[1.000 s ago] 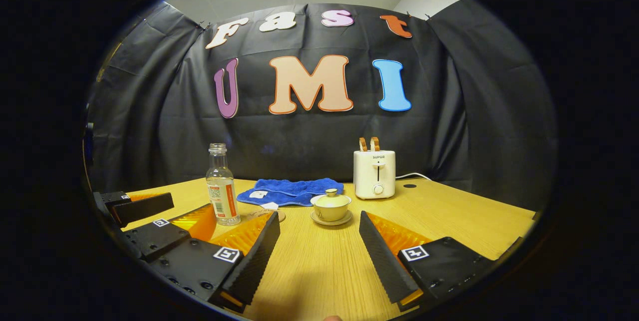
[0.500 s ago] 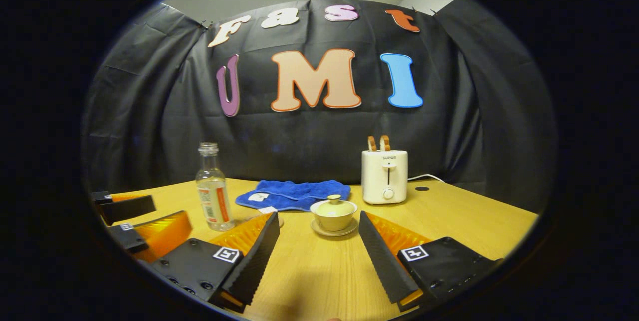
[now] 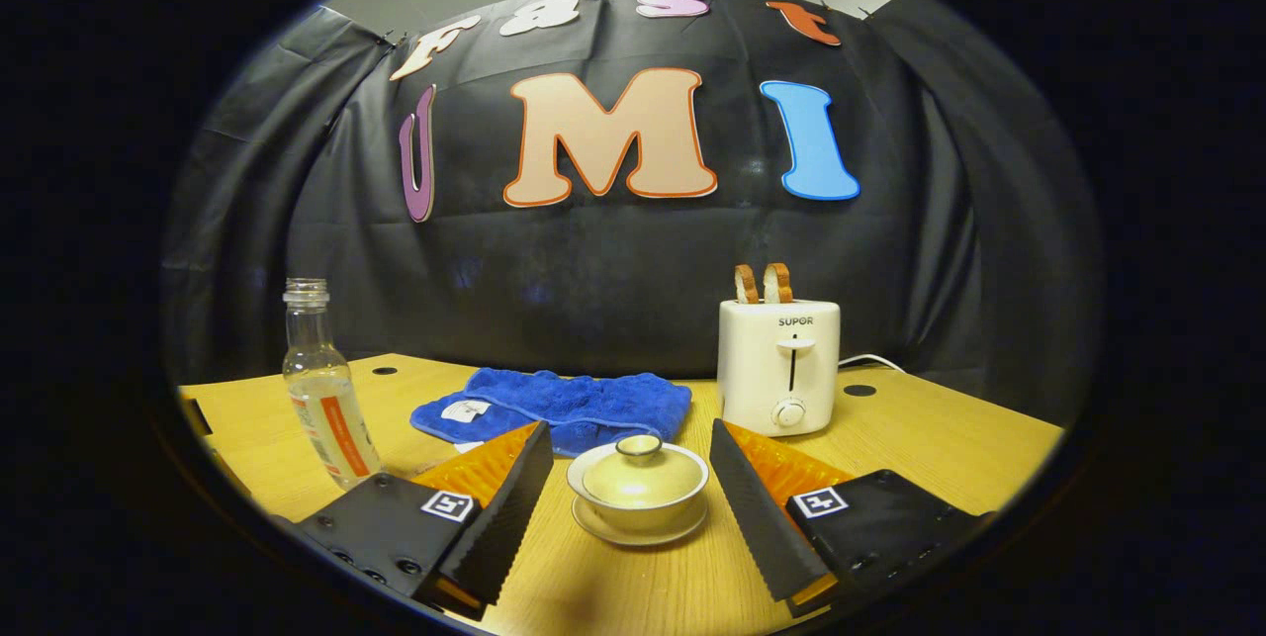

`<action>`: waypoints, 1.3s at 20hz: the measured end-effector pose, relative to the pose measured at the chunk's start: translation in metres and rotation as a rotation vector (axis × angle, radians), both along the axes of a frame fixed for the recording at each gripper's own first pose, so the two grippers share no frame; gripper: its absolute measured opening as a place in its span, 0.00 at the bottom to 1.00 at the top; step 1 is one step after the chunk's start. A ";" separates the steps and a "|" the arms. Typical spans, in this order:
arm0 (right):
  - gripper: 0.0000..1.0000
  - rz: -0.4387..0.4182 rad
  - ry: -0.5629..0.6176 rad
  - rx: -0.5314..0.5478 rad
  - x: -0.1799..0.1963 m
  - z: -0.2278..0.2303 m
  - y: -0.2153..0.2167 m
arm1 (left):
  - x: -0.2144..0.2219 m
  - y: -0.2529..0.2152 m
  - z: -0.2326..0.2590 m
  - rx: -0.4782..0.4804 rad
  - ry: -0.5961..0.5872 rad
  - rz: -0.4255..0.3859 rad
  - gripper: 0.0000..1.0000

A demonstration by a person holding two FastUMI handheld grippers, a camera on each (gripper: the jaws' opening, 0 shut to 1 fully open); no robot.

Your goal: Open the teacup lid with one hand, grasp the water bottle and pour water into the teacup with the other hand; after pouring, place the water bottle on the coaster and then close the teacup lid.

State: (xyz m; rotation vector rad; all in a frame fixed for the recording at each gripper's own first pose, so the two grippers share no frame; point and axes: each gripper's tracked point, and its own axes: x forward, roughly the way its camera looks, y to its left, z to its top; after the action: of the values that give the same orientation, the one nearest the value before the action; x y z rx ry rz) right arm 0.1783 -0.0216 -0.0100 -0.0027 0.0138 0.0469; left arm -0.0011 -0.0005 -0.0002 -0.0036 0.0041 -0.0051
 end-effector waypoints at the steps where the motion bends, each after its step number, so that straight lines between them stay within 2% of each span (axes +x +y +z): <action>1: 0.99 0.001 0.005 -0.003 0.008 -0.001 -0.001 | 0.001 -0.001 -0.001 0.000 0.001 -0.001 0.94; 2: 0.95 -0.010 0.010 -0.006 0.016 -0.003 -0.005 | 0.002 -0.001 0.000 0.000 0.000 -0.001 0.95; 7: 0.94 0.009 0.040 -0.040 0.041 -0.010 -0.002 | 0.000 0.000 0.000 0.000 0.000 -0.003 0.95; 9: 0.77 0.012 0.049 -0.045 0.039 -0.009 -0.001 | 0.000 0.000 0.000 0.000 0.000 -0.002 0.94; 16: 0.76 0.031 0.118 -0.094 0.050 -0.023 0.004 | 0.000 0.000 0.000 0.000 0.000 -0.003 0.94; 18: 0.48 0.011 0.135 -0.102 0.049 -0.023 0.000 | 0.000 0.001 0.001 0.000 0.000 -0.003 0.94; 21: 0.48 0.013 0.162 -0.057 0.051 -0.027 -0.004 | 0.000 0.001 0.000 0.000 0.000 -0.003 0.94; 22: 0.40 0.008 0.171 -0.047 0.038 -0.017 -0.006 | 0.000 0.001 0.000 0.000 0.000 -0.003 0.94; 23: 0.31 0.016 0.167 -0.049 0.051 -0.028 -0.004 | 0.000 0.001 0.000 0.000 0.000 -0.002 0.94; 26: 0.32 0.023 0.166 -0.052 0.050 -0.028 -0.004 | 0.000 0.001 0.000 0.001 0.000 -0.001 0.94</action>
State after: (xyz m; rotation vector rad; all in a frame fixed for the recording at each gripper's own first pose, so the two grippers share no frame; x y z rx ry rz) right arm 0.2285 -0.0253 -0.0381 -0.0505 0.1808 0.0697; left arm -0.0008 0.0002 -0.0003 -0.0030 0.0043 -0.0060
